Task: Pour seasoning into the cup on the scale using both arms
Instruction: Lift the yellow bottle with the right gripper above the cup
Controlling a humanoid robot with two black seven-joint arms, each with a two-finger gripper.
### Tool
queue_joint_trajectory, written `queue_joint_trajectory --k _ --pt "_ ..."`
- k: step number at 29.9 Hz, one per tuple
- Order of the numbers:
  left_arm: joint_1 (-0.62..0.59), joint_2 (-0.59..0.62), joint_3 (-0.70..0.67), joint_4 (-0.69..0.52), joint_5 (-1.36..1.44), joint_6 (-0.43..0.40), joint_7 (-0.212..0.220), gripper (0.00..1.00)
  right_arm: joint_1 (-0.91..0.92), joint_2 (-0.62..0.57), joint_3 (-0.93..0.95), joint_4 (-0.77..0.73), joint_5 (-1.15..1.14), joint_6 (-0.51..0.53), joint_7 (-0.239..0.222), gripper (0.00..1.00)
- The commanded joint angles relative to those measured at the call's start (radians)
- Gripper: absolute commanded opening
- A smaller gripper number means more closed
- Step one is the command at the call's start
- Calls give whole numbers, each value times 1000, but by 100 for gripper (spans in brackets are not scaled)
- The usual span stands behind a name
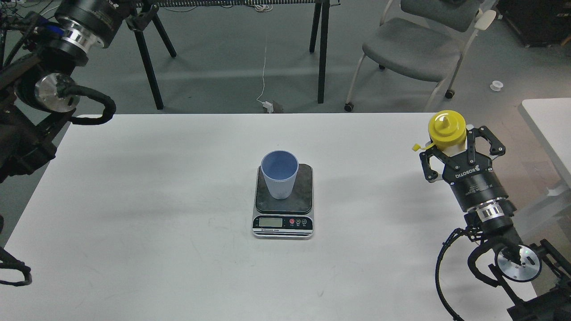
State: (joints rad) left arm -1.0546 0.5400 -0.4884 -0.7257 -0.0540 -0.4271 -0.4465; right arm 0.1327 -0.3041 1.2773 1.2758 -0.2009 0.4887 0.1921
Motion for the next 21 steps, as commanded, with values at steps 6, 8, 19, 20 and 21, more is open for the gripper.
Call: queue_joint_trajectory --k 6,8,19,20,21 --pt "149 -2 -154 0 -99 -27 0 99 277 5 -73 24 -526 -177 1 39" --pt "191 -2 -194 3 -113 -39 0 99 344 7 -128 22 -615 -218 9 39" --pt "317 -14 -229 3 -121 -62 -8 99 793 -7 -602 -148 -938 -343 61 38" --pt "317 -14 -229 3 -121 -62 -8 99 827 -7 -648 -156 -978 -355 64 38" --pt "317 -14 -229 5 -121 -62 -8 99 861 -6 -695 -165 -1017 -372 73 38"
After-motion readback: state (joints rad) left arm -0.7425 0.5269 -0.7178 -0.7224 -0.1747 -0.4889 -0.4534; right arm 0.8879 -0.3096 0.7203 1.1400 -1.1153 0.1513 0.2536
